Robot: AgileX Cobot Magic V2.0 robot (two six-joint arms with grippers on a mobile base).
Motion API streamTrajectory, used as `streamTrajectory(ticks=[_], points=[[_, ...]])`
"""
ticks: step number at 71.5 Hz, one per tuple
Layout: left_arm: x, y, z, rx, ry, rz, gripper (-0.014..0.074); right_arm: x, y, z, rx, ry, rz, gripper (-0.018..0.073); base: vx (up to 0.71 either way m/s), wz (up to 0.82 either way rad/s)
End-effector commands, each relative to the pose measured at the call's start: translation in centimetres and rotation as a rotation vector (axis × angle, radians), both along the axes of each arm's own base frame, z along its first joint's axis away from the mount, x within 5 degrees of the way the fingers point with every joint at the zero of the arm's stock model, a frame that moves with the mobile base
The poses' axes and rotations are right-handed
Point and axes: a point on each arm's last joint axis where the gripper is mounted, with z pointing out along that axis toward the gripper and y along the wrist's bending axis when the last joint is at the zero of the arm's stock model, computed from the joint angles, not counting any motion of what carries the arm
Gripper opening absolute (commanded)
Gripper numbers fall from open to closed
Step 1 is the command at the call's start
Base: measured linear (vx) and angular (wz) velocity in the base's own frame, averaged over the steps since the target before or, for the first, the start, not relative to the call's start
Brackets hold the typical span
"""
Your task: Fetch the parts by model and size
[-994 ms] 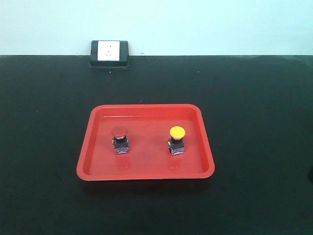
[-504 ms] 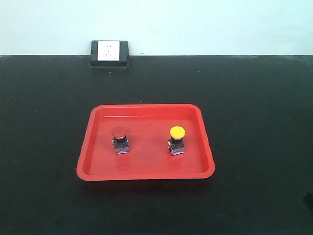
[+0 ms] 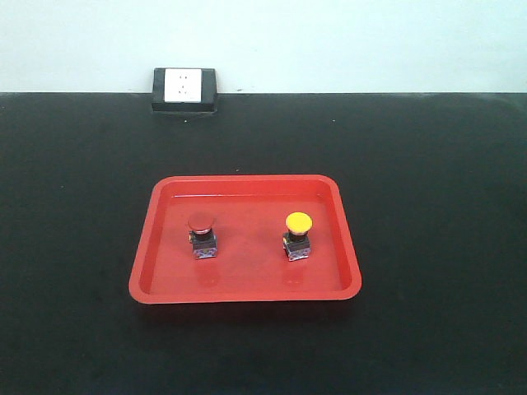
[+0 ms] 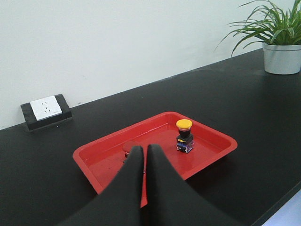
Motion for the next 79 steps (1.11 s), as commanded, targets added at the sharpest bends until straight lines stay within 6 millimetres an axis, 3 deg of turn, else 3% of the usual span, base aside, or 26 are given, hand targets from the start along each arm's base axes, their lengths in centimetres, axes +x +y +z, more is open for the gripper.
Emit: streamTrajectory(ticks=[1, 29, 34, 56, 79], points=[[-0.1, 0.1, 1.2, -0.057, -0.056, -0.002, -0.0008, 0.0, 0.0, 1.4, 0.029, -0.089, 0.000, -0.0010, 0.00, 0.00], [0.4, 0.1, 0.7, -0.047, -0.081, 0.028, -0.0007, 0.0, 0.0, 1.5, 0.030, -0.090, 0.000, -0.0010, 0.00, 0.00], [1.1, 0.1, -0.1, -0.022, -0.113, 0.103, -0.0007, 0.0, 0.0, 1.5, 0.030, -0.090, 0.000, -0.0010, 0.00, 0.00], [4.3, 0.9, -7.0, -0.006, -0.210, 0.442, -0.0007, 0.0, 0.0, 1.5, 0.030, -0.090, 0.000, -0.0010, 0.00, 0.00], [4.6, 1.6, -8.8, -0.119, -0.109, 0.567, -0.0007, 0.0, 0.0, 1.5, 0.030, -0.090, 0.000, -0.0010, 0.00, 0.00]])
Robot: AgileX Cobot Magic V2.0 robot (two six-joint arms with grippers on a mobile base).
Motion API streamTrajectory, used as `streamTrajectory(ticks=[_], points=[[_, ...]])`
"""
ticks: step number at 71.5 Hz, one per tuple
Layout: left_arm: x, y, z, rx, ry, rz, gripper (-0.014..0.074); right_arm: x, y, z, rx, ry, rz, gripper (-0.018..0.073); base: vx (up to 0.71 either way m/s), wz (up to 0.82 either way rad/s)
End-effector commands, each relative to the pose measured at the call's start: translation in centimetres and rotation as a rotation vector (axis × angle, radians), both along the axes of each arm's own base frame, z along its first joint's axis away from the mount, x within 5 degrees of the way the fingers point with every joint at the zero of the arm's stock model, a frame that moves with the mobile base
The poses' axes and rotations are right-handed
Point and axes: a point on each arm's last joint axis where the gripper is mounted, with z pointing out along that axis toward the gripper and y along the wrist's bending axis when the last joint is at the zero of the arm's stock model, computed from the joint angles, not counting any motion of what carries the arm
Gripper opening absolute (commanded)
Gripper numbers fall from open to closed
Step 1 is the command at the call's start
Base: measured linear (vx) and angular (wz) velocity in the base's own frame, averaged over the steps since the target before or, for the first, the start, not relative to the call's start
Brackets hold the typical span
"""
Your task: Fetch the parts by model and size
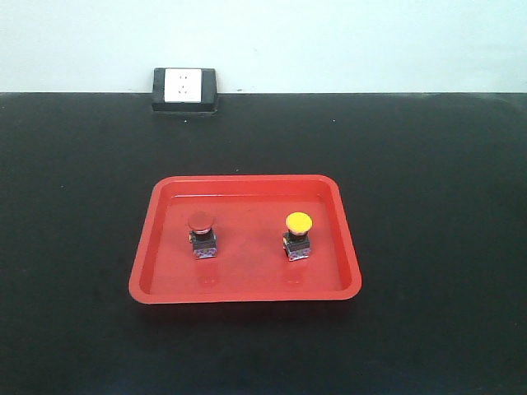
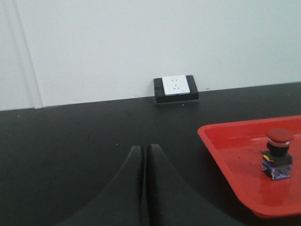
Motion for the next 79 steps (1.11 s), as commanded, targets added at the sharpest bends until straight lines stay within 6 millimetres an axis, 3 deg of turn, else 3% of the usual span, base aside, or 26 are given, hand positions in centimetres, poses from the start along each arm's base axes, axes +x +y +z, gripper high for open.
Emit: streamTrajectory(ticks=[1, 79], points=[[0.04, 0.16, 0.51, -0.061, -0.065, 0.025, -0.0007, -0.01, 0.00, 1.44, 0.029, -0.089, 0.000, -0.0010, 0.00, 0.00], [0.06, 0.29, 0.39, -0.052, -0.049, 0.047, -0.0007, -0.01, 0.00, 1.44, 0.029, -0.089, 0.000, -0.0010, 0.00, 0.00]])
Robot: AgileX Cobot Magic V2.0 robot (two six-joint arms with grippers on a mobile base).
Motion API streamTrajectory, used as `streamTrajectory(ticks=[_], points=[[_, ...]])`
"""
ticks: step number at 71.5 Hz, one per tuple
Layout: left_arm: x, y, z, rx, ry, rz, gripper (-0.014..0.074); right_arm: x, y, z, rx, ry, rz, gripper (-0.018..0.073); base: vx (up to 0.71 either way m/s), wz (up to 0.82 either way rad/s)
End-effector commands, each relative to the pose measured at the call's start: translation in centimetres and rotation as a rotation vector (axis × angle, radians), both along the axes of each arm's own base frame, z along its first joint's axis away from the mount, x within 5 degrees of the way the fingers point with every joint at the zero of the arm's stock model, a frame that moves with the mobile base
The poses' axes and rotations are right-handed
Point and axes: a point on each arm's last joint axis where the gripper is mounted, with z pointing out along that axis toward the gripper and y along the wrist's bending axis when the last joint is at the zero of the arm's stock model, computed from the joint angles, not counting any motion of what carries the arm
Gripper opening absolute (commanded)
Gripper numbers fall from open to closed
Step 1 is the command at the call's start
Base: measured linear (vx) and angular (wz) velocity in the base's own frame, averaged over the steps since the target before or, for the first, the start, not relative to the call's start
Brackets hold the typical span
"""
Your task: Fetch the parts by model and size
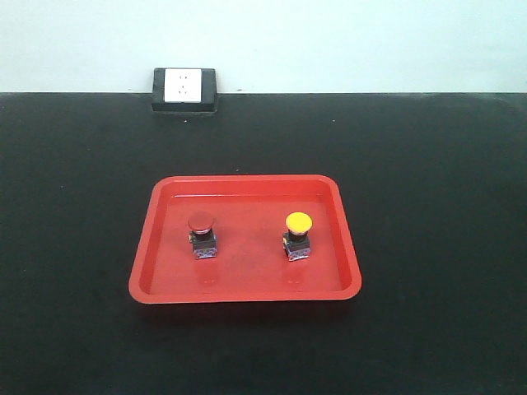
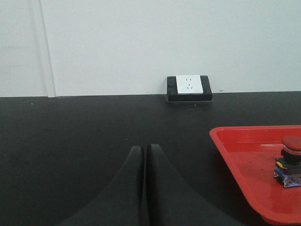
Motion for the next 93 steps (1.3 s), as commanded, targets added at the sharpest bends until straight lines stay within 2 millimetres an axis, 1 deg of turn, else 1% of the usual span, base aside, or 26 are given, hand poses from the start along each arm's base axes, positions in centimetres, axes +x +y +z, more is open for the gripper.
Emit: streamTrajectory(ticks=[1, 23, 30, 35, 42, 49, 56, 63, 73, 85, 93], points=[[0.1, 0.0, 0.5, -0.009, -0.057, -0.008, -0.0007, 0.0, 0.0, 1.4, 0.029, -0.089, 0.000, -0.0010, 0.00, 0.00], [0.1, 0.0, 0.5, -0.009, -0.057, -0.008, -0.0007, 0.0, 0.0, 1.5, 0.019, -0.099, -0.008, -0.0010, 0.00, 0.00], [0.1, 0.0, 0.5, -0.009, -0.057, -0.008, -0.0007, 0.1, -0.3, 1.6, 0.030, -0.111, -0.084, -0.0010, 0.00, 0.00], [0.1, 0.0, 0.5, -0.009, -0.057, -0.008, -0.0007, 0.4, -0.6, 1.4, 0.055, -0.108, -0.179, -0.0010, 0.00, -0.01], [0.1, 0.0, 0.5, -0.009, -0.057, -0.008, -0.0007, 1.0, -1.0, 0.3, 0.064, -0.137, -0.295, -0.0010, 0.00, 0.00], [0.1, 0.0, 0.5, -0.009, -0.057, -0.008, -0.0007, 1.6, -1.5, -1.4, 0.049, -0.156, -0.391, -0.0010, 0.00, 0.00], [0.1, 0.0, 0.5, -0.009, -0.057, -0.008, -0.0007, 1.9, -1.8, -3.1, 0.028, -0.139, -0.447, -0.0010, 0.00, 0.00], [0.1, 0.0, 0.5, -0.009, -0.057, -0.008, -0.0007, 2.0, -1.9, -4.6, 0.007, -0.117, -0.467, -0.0010, 0.00, 0.00], [0.1, 0.0, 0.5, -0.009, -0.057, -0.008, -0.0007, 1.7, -1.9, -6.3, 0.001, -0.124, -0.467, -0.0010, 0.00, 0.00], [0.1, 0.0, 0.5, -0.009, -0.057, -0.008, -0.0007, 1.7, -1.9, -7.5, 0.013, -0.140, -0.464, -0.0010, 0.00, 0.00], [0.1, 0.0, 0.5, -0.009, -0.057, -0.008, -0.0007, 1.7, -1.8, -7.8, 0.048, -0.148, -0.461, -0.0010, 0.00, 0.00]])
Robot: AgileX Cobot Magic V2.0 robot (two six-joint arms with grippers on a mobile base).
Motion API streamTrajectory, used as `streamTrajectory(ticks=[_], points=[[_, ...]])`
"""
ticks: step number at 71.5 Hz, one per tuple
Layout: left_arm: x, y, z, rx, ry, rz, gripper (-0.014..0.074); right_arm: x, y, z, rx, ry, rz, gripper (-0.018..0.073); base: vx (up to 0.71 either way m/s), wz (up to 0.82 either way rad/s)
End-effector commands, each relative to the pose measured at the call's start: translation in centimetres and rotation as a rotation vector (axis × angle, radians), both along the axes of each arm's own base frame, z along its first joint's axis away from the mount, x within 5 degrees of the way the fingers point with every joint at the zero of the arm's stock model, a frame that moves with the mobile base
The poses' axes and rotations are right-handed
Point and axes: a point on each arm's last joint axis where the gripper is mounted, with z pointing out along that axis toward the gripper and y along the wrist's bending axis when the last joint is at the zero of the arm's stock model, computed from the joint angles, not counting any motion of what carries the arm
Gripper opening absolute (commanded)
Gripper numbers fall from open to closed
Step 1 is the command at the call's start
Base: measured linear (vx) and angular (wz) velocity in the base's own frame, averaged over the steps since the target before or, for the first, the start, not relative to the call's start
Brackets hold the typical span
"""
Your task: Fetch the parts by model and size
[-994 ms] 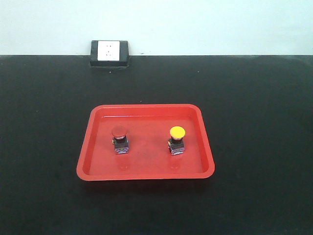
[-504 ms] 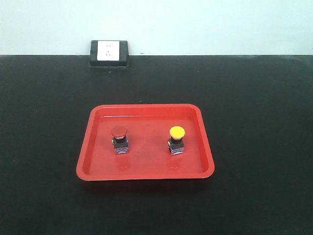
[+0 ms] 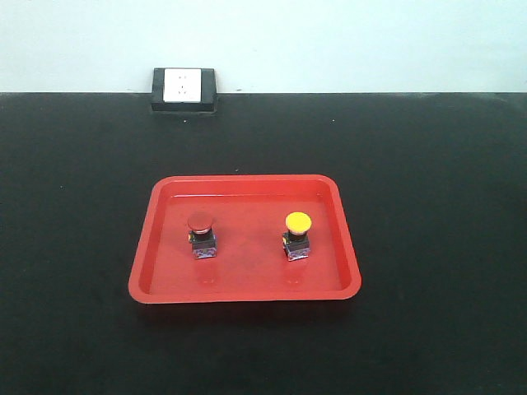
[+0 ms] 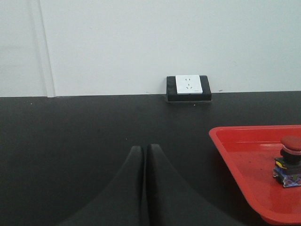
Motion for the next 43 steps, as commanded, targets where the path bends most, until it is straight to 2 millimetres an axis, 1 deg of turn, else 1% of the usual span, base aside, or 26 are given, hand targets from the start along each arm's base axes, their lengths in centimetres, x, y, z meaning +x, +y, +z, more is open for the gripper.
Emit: streamTrajectory(ticks=[1, 43], points=[[0.06, -0.05, 0.49, -0.009, -0.058, -0.008, -0.0007, -0.10, 0.04, 0.79, 0.015, -0.117, 0.003, -0.0010, 0.00, 0.00], [0.06, -0.05, 0.49, -0.009, -0.058, -0.008, -0.0007, -0.10, 0.05, 0.82, 0.014, -0.120, 0.003, -0.0010, 0.00, 0.00]])
